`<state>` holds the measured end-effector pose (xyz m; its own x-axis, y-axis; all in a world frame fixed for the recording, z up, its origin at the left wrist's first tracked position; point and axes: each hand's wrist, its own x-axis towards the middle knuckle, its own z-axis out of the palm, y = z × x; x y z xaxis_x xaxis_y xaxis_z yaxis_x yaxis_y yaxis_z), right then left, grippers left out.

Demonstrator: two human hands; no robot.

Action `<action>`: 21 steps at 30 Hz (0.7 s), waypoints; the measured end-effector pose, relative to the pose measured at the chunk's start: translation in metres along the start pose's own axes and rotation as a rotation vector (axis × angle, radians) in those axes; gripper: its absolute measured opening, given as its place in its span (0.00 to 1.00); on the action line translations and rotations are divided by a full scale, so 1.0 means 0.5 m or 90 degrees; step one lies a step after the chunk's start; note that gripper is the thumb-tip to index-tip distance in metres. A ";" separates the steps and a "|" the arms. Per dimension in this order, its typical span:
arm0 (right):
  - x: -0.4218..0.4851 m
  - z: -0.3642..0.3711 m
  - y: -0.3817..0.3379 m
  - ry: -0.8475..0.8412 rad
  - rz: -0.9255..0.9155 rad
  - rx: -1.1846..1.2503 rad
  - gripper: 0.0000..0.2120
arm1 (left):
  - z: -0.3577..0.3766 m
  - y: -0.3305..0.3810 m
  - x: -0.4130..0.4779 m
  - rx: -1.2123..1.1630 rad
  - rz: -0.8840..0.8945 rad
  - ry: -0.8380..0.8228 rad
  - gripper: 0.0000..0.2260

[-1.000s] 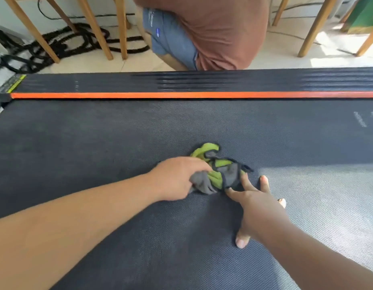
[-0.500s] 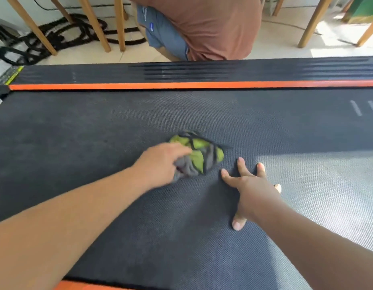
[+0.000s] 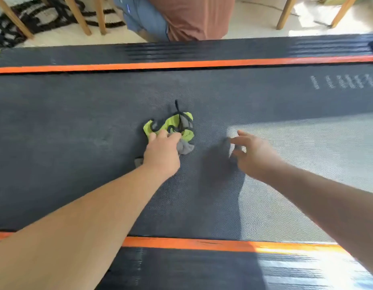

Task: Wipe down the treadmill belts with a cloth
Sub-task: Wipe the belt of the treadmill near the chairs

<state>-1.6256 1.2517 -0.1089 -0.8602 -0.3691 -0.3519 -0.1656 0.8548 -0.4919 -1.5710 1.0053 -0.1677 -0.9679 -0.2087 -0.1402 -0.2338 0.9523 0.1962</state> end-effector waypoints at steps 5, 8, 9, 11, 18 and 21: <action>-0.085 -0.005 0.032 0.055 0.082 0.072 0.13 | 0.018 0.103 -0.165 -0.005 0.277 -0.118 0.21; -0.130 0.009 0.036 0.076 0.092 0.079 0.13 | 0.008 0.086 -0.202 0.002 0.394 -0.170 0.24; -0.144 0.018 0.040 0.066 0.091 0.085 0.13 | 0.002 0.073 -0.185 0.003 0.368 -0.156 0.24; -0.175 0.030 0.049 0.040 0.097 0.101 0.15 | -0.003 0.059 -0.135 0.023 0.235 -0.105 0.23; -0.208 0.048 0.084 0.066 0.162 0.100 0.22 | 0.035 0.288 -0.205 -0.070 0.040 -0.026 0.18; -0.194 0.036 0.091 0.074 0.201 0.091 0.21 | 0.034 0.330 -0.225 -0.050 0.233 -0.085 0.16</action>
<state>-1.5411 1.3198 -0.1118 -0.9087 -0.0439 -0.4151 0.1789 0.8575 -0.4823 -1.4992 1.1899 -0.1360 -0.9692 0.1776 -0.1708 0.1135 0.9371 0.3302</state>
